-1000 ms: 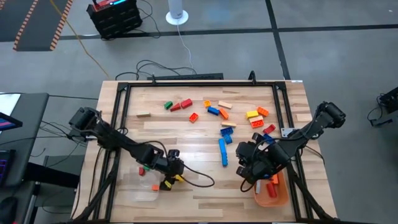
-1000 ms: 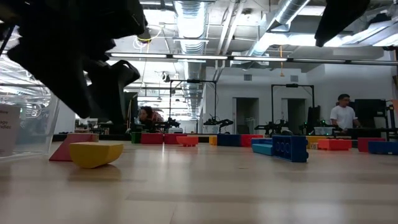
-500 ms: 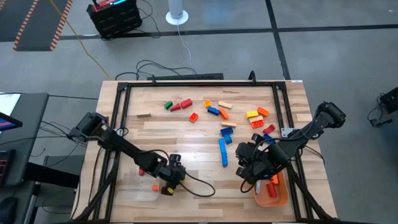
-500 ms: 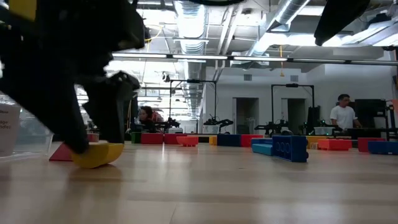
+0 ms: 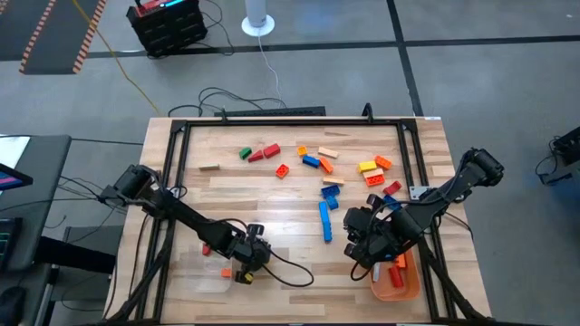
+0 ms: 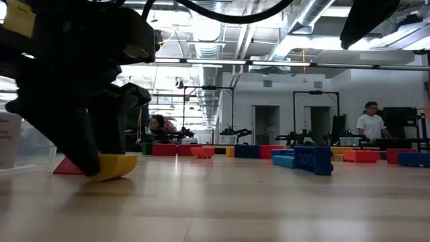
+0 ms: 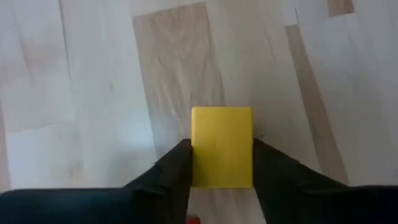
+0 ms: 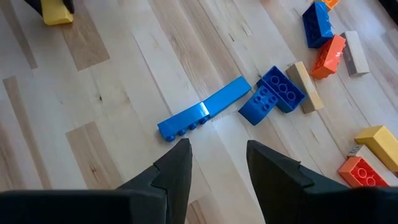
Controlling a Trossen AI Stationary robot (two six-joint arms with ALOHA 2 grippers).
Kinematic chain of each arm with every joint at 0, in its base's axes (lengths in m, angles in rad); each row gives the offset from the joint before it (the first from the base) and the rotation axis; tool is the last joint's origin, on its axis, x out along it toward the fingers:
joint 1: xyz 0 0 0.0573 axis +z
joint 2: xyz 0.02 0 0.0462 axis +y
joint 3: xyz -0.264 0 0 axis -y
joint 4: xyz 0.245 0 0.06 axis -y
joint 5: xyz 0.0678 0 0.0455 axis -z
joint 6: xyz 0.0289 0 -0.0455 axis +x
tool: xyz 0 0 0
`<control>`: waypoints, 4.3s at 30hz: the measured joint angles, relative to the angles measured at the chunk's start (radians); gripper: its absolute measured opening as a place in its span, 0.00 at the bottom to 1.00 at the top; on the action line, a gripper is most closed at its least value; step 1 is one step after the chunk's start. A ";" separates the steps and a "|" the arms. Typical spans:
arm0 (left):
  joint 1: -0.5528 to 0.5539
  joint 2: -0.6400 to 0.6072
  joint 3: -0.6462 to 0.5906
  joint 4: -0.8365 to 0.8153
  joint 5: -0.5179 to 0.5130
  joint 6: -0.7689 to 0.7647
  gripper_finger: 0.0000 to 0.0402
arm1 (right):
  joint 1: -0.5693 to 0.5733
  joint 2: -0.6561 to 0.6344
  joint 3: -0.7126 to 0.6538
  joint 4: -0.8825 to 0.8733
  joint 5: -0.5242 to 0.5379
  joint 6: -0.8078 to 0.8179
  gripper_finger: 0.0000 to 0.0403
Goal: Sort blocks by size
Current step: Put the small yellow block into the transparent bin, then put the small red block into the transparent bin
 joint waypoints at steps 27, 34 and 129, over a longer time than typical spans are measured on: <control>0.070 -0.399 0.025 -0.980 0.235 -0.158 0.56 | 0.000 0.000 0.000 -0.017 0.020 0.003 0.45; 0.070 -0.393 0.107 -0.945 0.229 -0.104 0.62 | 0.000 0.000 0.000 -0.005 0.026 -0.012 0.45; 0.159 -0.085 0.320 -0.746 0.069 0.221 0.00 | 0.003 0.000 0.000 0.015 0.078 -0.032 0.45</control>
